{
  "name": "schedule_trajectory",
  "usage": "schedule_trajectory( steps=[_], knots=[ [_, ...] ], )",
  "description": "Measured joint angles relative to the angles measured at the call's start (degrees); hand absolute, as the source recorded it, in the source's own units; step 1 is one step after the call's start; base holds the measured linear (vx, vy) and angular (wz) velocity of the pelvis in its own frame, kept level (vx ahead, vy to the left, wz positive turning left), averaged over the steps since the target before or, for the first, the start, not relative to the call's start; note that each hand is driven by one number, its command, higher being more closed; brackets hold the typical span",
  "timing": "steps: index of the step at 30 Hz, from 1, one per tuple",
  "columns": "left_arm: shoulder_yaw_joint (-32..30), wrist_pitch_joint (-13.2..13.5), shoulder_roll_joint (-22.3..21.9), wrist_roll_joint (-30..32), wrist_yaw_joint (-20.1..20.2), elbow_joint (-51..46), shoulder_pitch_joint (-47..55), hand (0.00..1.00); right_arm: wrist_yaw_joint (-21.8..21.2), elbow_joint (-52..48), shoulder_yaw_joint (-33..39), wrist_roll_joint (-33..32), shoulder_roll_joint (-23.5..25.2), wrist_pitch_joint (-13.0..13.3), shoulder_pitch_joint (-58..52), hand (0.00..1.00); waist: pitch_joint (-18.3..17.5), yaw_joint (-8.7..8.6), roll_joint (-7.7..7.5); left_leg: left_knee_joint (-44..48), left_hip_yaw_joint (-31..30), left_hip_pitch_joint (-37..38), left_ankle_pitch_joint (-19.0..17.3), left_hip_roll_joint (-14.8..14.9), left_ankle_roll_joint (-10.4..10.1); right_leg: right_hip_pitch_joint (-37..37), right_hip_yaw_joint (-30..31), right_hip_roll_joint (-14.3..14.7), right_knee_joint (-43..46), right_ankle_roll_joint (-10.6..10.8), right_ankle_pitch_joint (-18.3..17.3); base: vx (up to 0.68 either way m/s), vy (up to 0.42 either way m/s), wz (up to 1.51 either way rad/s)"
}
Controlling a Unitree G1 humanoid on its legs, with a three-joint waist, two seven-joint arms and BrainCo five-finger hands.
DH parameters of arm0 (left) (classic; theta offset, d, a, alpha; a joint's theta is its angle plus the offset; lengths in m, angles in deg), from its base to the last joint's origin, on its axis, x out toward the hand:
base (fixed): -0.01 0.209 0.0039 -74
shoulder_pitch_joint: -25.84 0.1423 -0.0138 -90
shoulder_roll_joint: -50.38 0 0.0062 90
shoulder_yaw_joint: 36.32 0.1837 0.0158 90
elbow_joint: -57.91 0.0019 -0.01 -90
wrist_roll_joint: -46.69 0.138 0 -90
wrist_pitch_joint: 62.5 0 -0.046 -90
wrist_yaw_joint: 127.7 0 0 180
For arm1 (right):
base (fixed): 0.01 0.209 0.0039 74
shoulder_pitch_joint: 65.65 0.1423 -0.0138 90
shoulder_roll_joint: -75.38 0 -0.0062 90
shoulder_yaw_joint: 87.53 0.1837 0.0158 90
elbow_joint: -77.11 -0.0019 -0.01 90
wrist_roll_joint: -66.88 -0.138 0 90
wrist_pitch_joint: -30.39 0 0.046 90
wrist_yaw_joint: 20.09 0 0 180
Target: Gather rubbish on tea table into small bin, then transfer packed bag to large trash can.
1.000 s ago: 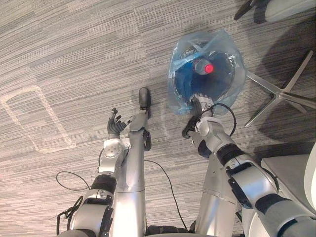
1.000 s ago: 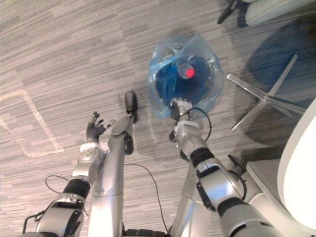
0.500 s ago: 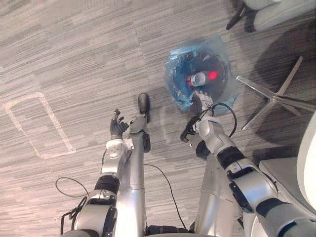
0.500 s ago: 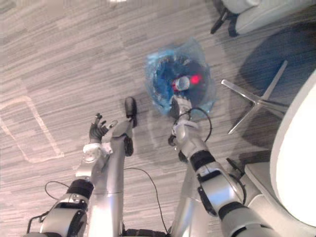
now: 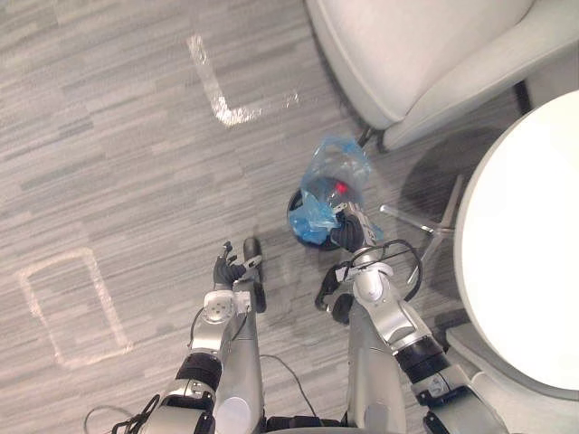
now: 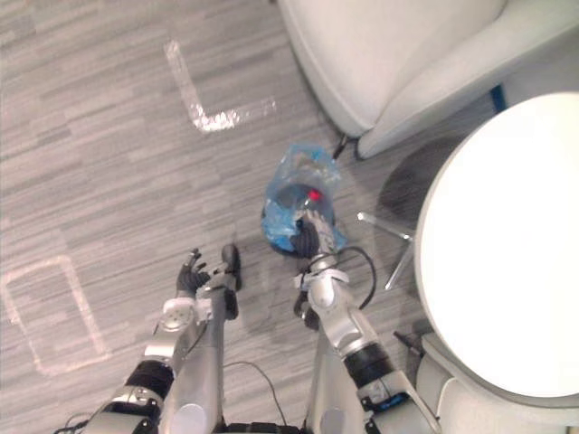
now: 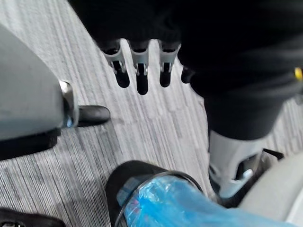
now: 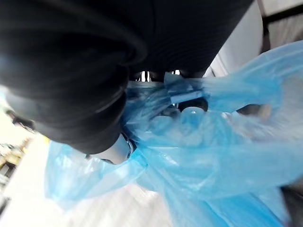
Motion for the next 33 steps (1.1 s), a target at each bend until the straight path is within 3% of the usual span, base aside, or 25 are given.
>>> schedule_trajectory(
  steps=[5,10,17,21,26,33],
  knots=[
    [2.6,-0.6,1.1,1.2,1.1,6.9,4.2,0.0,-2.0,-0.3,-0.5,-1.8,1.2,1.7,-4.9,1.0,-6.4,-0.4,-0.72,-7.9,1.2,9.1,0.8,-1.1,-0.5,8.1,0.8,1.2,-8.3,1.2,1.8,0.12,0.0,-0.1],
    [4.9,-0.8,2.6,2.6,2.1,9.8,6.4,0.0,-4.1,0.0,-0.4,-2.1,0.7,2.1,-4.9,1.0,-8.1,-0.88,-0.8,-13.4,2.5,15.8,2.3,-1.8,-0.5,13.9,1.6,2.2,-13.9,1.7,3.8,0.13,0.006,-0.12],
    [6.6,-0.7,2.8,3.5,2.2,9.2,10.0,0.0,-7.1,1.8,-0.4,-2.3,0.2,2.9,-7.6,1.0,-13.8,-1.57,-0.53,-21.6,3.7,24.0,4.2,-3.2,-0.6,21.3,2.1,3.3,-21.4,2.7,5.8,0.11,0.015,-0.07],
    [7.1,-0.7,3.0,3.7,2.4,2.4,11.9,0.0,-8.2,0.9,-0.4,-4.0,-1.7,4.0,-7.6,1.0,-14.8,-1.61,0.06,-25.8,3.8,27.4,5.9,-3.6,-0.7,23.8,2.1,3.8,-24.3,3.0,7.1,0.03,0.017,-0.03],
    [9.3,0.0,4.4,4.6,3.9,-13.1,16.1,0.0,-10.8,-6.7,-0.4,-9.0,-7.1,6.3,-9.6,1.0,-16.9,-1.67,1.82,-30.8,3.9,30.9,7.5,-3.9,-0.8,26.1,2.5,4.1,-27.6,3.4,8.6,0.0,0.038,-0.05],
    [10.0,4.1,10.0,9.4,4.6,-29.4,16.9,0.0,-14.7,-10.0,-0.6,-17.5,-11.6,8.9,-9.7,1.0,-19.9,-1.84,2.33,-30.8,3.6,31.9,7.4,-4.3,-0.7,28.8,3.0,4.6,-31.5,3.6,10.5,0.03,0.017,-0.03]
  ],
)
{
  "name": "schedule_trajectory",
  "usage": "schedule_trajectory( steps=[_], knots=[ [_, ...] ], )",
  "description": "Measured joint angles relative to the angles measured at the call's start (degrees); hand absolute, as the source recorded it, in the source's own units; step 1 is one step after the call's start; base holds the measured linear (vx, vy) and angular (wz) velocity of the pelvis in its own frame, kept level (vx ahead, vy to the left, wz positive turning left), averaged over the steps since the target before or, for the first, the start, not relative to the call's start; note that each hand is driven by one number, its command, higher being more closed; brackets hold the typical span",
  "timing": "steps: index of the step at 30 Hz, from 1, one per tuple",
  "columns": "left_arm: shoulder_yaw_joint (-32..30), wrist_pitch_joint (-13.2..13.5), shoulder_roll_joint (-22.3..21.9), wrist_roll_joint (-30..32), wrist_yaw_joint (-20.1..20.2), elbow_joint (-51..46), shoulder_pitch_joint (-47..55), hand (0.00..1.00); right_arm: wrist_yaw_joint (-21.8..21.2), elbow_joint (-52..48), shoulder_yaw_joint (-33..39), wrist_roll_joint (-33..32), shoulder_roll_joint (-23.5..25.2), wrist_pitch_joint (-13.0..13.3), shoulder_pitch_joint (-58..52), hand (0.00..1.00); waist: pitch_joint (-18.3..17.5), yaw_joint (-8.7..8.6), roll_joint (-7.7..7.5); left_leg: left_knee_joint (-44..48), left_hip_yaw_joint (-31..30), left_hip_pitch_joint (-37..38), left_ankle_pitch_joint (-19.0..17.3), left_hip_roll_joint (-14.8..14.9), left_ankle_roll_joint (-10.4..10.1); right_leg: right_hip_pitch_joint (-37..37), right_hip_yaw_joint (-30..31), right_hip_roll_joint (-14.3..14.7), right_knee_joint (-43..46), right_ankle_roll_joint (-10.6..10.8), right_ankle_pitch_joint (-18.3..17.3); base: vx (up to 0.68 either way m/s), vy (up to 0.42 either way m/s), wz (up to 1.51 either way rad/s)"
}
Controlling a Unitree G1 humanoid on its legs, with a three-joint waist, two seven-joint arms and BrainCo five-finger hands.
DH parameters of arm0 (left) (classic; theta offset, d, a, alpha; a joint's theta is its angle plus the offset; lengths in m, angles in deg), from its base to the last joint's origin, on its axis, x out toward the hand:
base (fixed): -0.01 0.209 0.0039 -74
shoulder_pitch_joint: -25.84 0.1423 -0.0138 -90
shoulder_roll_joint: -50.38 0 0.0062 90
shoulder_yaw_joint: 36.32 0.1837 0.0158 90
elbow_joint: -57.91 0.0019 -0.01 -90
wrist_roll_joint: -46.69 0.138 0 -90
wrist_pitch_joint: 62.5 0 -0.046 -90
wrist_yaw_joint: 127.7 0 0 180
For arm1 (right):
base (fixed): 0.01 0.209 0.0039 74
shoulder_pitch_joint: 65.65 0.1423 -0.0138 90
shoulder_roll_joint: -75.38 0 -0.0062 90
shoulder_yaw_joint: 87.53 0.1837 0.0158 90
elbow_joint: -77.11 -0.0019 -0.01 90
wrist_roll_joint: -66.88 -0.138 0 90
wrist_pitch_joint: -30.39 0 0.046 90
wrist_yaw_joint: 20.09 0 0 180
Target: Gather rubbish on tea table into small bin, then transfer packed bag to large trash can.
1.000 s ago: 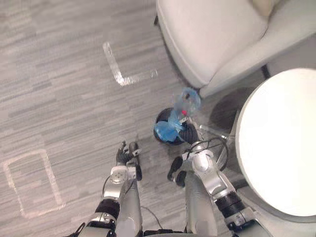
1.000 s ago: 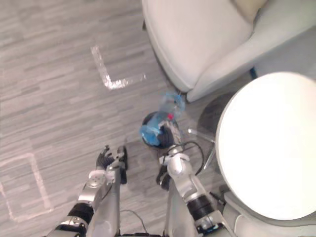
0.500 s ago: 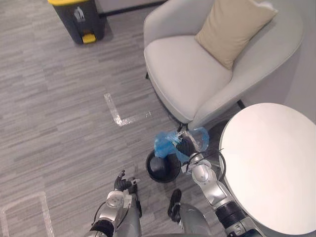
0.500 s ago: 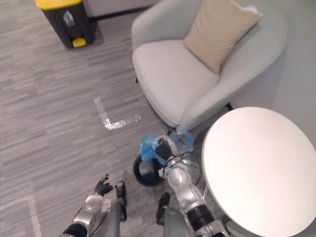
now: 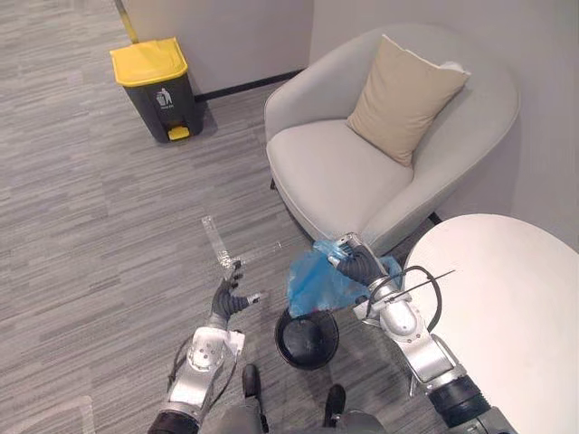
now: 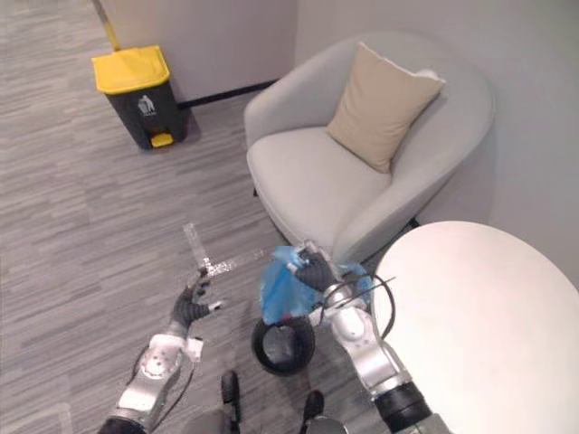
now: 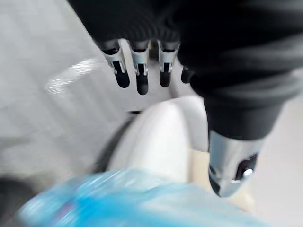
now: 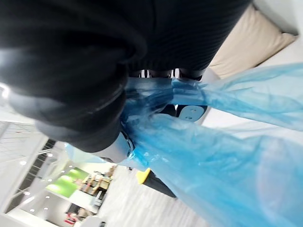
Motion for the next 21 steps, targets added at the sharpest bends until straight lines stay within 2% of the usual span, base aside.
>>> schedule_trajectory(
  steps=[6,12,21],
  knots=[
    [2.4,1.4,2.2,5.4,1.1,-2.0,0.0,0.0,-2.0,-4.0,-1.0,-4.6,-4.1,0.9,0.4,1.0,-1.4,-0.71,0.88,-0.1,-0.5,1.1,0.0,0.2,0.0,1.2,0.6,0.4,-1.1,-0.3,0.8,0.0,0.002,-0.07],
    [4.7,2.0,4.2,6.5,3.1,-5.7,-1.4,0.0,-3.9,-5.1,-2.1,-8.4,-5.6,1.8,0.5,1.0,-3.3,-1.41,1.18,-0.4,0.0,1.9,0.0,0.3,0.0,1.3,1.4,0.6,-1.4,-0.5,1.1,-0.04,0.014,-0.07],
    [10.8,3.0,5.9,8.3,4.7,-7.2,-6.3,0.0,-5.4,-6.8,-5.7,-12.2,-5.3,2.1,4.5,1.0,-4.2,-1.86,1.38,-0.4,1.0,2.8,0.1,0.3,-0.1,1.7,2.7,0.6,-2.1,-0.5,2.0,-0.01,0.015,-0.07]
  ],
)
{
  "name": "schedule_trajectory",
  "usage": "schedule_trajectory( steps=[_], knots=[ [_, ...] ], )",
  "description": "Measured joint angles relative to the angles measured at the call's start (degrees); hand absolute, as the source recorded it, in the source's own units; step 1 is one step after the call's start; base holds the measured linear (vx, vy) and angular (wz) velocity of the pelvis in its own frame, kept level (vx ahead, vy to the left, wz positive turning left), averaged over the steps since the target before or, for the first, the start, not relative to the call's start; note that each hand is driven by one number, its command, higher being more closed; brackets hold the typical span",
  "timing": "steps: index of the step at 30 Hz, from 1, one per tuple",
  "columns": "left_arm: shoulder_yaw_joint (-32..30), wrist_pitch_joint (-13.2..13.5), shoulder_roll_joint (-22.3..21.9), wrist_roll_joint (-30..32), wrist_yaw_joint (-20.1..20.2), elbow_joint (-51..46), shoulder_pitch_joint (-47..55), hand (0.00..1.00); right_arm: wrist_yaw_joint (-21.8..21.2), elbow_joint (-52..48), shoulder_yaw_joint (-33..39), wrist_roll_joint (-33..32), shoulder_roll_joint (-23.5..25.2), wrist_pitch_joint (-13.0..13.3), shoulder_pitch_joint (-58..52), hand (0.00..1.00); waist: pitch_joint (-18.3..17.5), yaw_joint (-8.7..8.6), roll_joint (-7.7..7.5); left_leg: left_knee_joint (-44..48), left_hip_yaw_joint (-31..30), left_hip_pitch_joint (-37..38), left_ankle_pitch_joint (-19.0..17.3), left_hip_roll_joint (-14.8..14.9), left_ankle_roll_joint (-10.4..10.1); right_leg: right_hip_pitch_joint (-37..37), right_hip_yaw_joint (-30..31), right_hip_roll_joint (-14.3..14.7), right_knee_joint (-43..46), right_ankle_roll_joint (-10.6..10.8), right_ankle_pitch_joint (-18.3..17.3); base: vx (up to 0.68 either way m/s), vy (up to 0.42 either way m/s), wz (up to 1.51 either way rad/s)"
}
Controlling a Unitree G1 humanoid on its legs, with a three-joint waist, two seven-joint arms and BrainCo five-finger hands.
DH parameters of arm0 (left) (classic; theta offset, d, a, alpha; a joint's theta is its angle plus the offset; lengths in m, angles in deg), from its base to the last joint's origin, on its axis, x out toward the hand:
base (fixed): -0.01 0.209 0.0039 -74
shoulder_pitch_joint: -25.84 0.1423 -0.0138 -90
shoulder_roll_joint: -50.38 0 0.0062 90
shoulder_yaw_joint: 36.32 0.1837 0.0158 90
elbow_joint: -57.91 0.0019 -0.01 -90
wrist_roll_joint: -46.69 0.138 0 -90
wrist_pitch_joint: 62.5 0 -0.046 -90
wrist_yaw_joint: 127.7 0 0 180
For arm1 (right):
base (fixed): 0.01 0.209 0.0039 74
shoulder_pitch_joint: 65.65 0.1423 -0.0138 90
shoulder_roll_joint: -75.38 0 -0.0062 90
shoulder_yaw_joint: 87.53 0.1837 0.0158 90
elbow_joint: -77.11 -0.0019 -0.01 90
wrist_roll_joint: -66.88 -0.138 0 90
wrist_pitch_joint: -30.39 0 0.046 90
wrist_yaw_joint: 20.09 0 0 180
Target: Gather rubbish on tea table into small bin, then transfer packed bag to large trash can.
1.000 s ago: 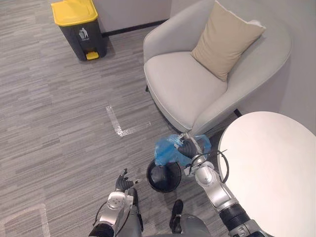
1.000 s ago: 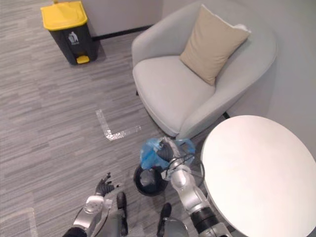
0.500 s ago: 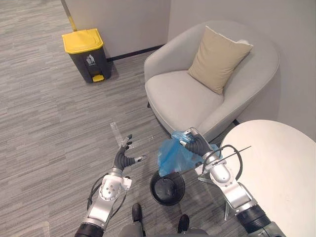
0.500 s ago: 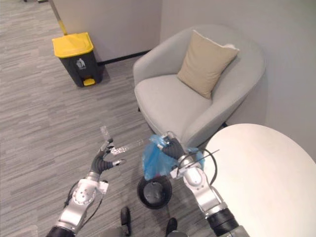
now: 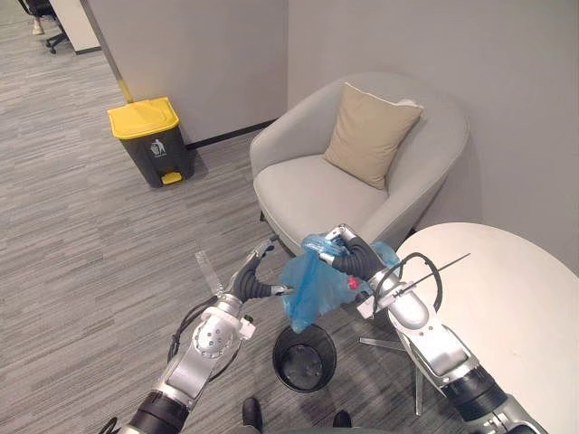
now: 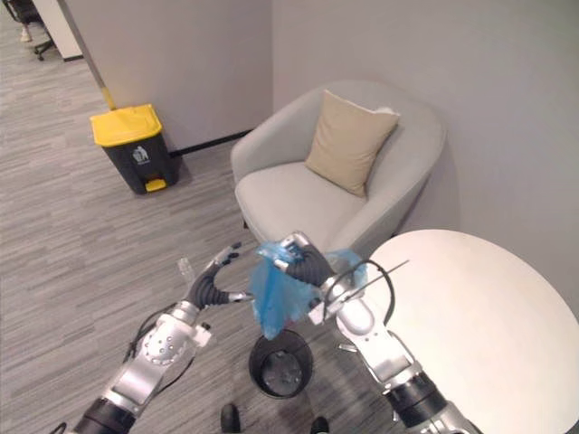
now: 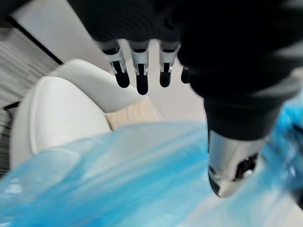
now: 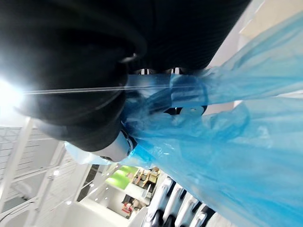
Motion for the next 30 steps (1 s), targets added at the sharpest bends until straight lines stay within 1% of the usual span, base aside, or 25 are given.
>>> schedule_trajectory(
  steps=[5,9,15,19,20,24,25,30],
  knots=[
    [3.6,0.0,-0.4,0.4,0.3,0.4,-1.7,0.0,-0.9,-0.3,-3.1,-0.4,0.5,0.0,1.3,1.0,-0.6,-0.03,-0.2,0.0,0.4,-0.2,0.0,0.1,0.0,0.3,0.6,0.1,-1.6,0.2,1.2,0.02,0.005,-0.05],
    [6.3,-0.2,-3.0,0.5,0.5,5.1,-2.9,0.0,-1.1,-0.3,-4.6,-1.3,4.4,-0.1,2.1,1.0,-1.0,-0.39,-0.34,0.0,0.6,-0.2,0.0,0.3,0.0,0.4,0.9,0.2,-1.6,0.1,1.3,0.02,-0.002,-0.03],
    [6.6,-0.7,-6.0,1.9,-0.5,9.8,-4.2,0.0,-1.2,-0.3,-6.8,-1.4,6.8,-0.7,2.3,1.0,-1.8,-0.41,-0.85,0.0,0.6,-0.2,0.1,0.6,-0.1,0.4,0.9,0.4,-1.6,0.1,1.4,0.0,0.0,0.0],
    [6.5,-1.6,-7.9,3.7,-1.9,14.1,-4.9,0.0,-1.2,-0.3,-8.1,-3.6,8.2,-1.3,2.6,1.0,-2.0,-0.41,-1.03,0.0,0.6,-0.2,0.1,0.7,-0.2,0.4,0.9,0.5,-1.5,-0.1,1.5,0.0,0.0,0.0],
    [6.5,-1.7,-8.2,4.0,-2.3,14.8,-5.0,1.0,-1.2,-0.3,-8.3,-3.8,8.4,-1.6,2.8,1.0,-2.0,-0.41,-1.03,0.0,0.6,-0.2,0.1,0.7,-0.2,0.3,0.9,0.5,-1.5,-0.1,1.5,0.0,0.0,0.0],
    [6.1,-2.0,-9.4,4.9,-3.1,17.1,-5.1,1.0,-1.4,-0.3,-10.0,-5.8,9.3,-2.6,3.5,1.0,-2.0,-0.39,-1.05,0.0,0.6,-0.2,0.2,0.9,-0.3,0.2,1.0,0.5,-1.5,-0.1,1.5,0.0,0.0,0.0],
    [6.0,-2.4,-9.7,5.0,-3.5,17.6,-5.1,1.0,-1.4,-0.3,-10.0,-6.1,9.3,-2.6,3.5,1.0,-2.0,-0.34,-1.05,0.0,0.6,-0.2,0.2,0.9,-0.3,0.2,1.0,0.5,-1.5,-0.1,1.5,0.0,0.0,0.0],
    [5.9,-2.7,-10.2,4.9,-3.9,18.9,-5.1,1.0,-1.4,-0.3,-10.3,-6.6,9.5,-2.7,3.7,1.0,-2.0,-0.28,-1.05,0.0,0.6,-0.2,0.2,1.0,-0.3,0.2,1.0,0.6,-1.5,-0.2,1.6,0.0,0.0,0.0]
  ],
)
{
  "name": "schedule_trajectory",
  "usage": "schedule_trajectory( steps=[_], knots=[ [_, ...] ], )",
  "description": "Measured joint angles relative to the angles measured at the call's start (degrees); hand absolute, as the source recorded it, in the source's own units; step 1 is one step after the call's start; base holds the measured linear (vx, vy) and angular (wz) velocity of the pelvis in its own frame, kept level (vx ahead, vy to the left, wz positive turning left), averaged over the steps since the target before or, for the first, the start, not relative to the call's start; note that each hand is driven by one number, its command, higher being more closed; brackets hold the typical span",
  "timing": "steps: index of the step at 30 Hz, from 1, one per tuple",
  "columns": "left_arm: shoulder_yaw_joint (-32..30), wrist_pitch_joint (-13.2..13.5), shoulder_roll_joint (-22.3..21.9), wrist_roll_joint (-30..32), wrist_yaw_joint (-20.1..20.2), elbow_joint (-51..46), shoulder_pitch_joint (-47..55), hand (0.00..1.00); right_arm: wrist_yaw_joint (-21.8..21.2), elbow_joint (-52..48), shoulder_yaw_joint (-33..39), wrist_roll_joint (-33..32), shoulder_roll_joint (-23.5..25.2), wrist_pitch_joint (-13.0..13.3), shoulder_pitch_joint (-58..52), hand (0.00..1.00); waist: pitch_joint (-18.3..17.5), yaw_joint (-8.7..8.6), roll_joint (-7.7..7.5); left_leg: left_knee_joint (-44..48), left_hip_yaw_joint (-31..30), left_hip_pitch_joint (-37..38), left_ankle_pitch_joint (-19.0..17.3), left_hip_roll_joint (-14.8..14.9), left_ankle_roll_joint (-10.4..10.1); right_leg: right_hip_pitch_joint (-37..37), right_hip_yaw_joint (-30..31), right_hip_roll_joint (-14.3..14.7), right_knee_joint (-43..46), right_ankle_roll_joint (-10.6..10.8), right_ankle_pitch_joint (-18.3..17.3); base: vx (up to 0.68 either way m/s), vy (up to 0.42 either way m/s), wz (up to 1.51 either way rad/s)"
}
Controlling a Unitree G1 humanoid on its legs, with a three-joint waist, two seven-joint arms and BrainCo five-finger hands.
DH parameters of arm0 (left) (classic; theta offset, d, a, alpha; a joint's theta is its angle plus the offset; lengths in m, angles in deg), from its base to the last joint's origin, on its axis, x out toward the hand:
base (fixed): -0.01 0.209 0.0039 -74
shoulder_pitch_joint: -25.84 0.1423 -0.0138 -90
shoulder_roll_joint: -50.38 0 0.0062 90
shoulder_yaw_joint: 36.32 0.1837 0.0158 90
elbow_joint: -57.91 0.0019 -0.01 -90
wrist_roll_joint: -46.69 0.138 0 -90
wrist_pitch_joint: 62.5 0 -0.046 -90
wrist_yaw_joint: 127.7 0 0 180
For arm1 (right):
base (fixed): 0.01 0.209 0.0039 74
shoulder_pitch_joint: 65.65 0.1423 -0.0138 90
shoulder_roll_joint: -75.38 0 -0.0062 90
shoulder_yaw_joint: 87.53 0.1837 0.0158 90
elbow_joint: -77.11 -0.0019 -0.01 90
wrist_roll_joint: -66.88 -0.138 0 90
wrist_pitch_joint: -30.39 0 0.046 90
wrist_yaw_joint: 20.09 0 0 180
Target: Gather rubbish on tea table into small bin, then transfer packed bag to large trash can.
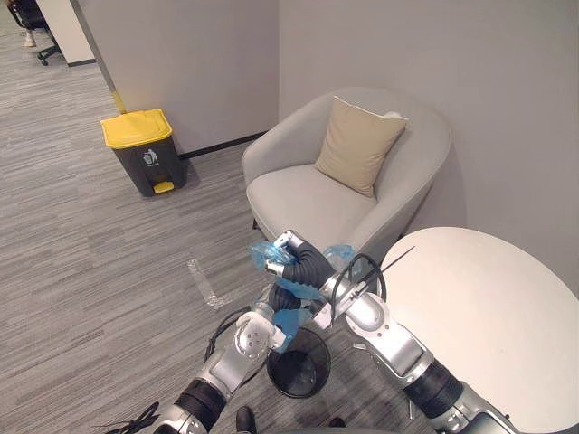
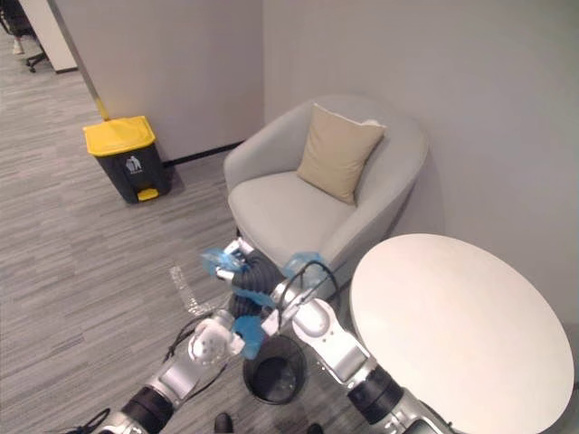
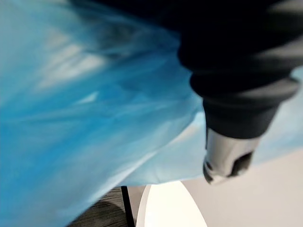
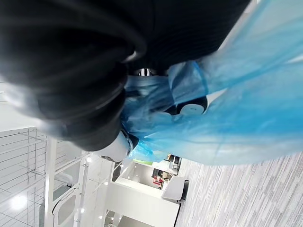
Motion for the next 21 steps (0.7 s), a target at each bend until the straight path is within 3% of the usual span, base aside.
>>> schedule_trajectory(
  steps=[6,7,13,21],
  knots=[
    [-0.7,-0.2,-0.6,-1.9,-1.2,0.3,0.2,1.0,-0.1,0.1,-0.3,0.2,2.0,0.0,0.0,1.0,0.0,-0.03,-0.01,0.0,0.0,0.0,0.1,0.2,-0.1,0.1,0.1,0.2,0.0,-0.1,0.1,0.0,0.0,0.0],
    [-1.6,-0.2,-0.9,-2.4,-1.2,0.3,0.5,1.0,-0.1,0.1,-0.3,0.7,2.0,0.0,0.0,0.0,0.0,-0.04,-0.02,0.0,0.0,0.1,0.1,0.2,-0.1,0.2,0.1,0.3,0.0,-0.1,0.1,0.0,0.0,0.0],
    [-3.1,-1.0,-1.0,-4.3,-1.2,0.2,2.5,1.0,-0.1,0.6,0.2,2.5,2.0,0.9,0.0,0.0,0.0,-0.2,-0.04,0.0,0.0,0.1,0.2,0.6,-0.3,0.2,0.1,0.5,0.0,-0.1,0.0,0.0,0.0,0.0],
    [-7.3,-1.2,-0.9,-6.0,-1.3,-2.3,4.3,1.0,0.8,3.7,2.8,13.9,1.5,2.9,-3.2,0.0,-0.1,-0.13,-0.79,0.0,0.0,0.1,0.2,0.6,-0.3,0.3,0.0,0.5,0.0,0.3,-0.2,0.0,0.0,0.0]
  ],
)
